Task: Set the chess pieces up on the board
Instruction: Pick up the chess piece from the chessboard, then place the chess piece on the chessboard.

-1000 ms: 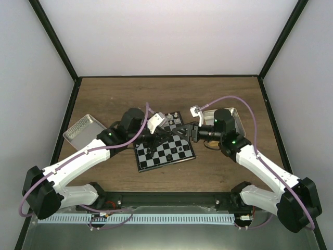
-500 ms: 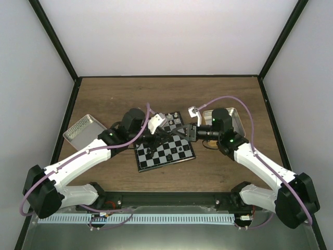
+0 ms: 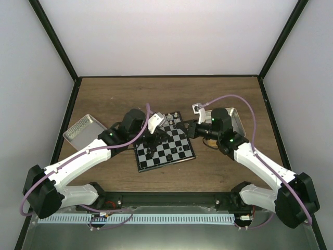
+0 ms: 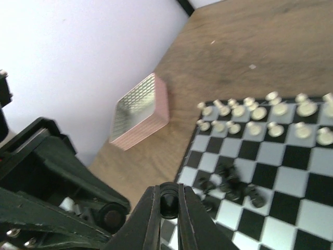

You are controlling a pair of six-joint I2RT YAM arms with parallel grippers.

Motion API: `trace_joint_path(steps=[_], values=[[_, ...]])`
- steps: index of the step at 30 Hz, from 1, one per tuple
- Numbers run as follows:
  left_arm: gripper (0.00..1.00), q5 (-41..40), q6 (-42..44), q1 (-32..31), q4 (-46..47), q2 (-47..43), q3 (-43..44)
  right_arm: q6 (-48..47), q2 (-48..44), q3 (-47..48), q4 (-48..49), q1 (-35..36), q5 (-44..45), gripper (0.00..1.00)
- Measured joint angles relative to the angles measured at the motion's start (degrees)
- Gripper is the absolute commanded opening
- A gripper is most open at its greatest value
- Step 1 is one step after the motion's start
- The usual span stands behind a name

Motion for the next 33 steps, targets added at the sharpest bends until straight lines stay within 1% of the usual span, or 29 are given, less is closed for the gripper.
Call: trace_joint_path(steps=[4, 7, 10, 14, 19, 25, 33], values=[[0.15, -5.05, -1.22, 0.00, -1.81, -0.02, 0.00, -3.58, 0.02, 0.52, -1.20, 0.48, 7.26, 0.01], [0.15, -11.04, -2.89, 0.00, -3.89, -0.42, 0.04, -6.27, 0.15, 0.52, -2.34, 2.01, 12.90, 0.01], [0.16, -18.84, -4.83, 0.00, -5.88, -2.51, 0.15, -9.11, 0.55, 0.52, -3.10, 6.32, 19.43, 0.01], [0.17, -29.46, -7.19, 0.00, -6.64, -7.61, 0.57, -11.93, 1.66, 0.52, -3.98, 13.20, 26.56, 0.01], [0.18, -37.53, -9.11, 0.00, -5.22, -12.37, 0.68, -13.97, 4.13, 0.52, -4.70, 19.41, 32.85, 0.01], [0.18, -41.59, -11.08, 0.00, -4.50, -13.27, 0.44, -16.02, 7.41, 0.55, -5.60, 23.56, 39.19, 0.01], [0.18, -41.44, -12.96, 0.00, -4.17, -12.50, -0.68, -17.44, 9.03, 0.59, -6.60, 25.73, 45.00, 0.01]])
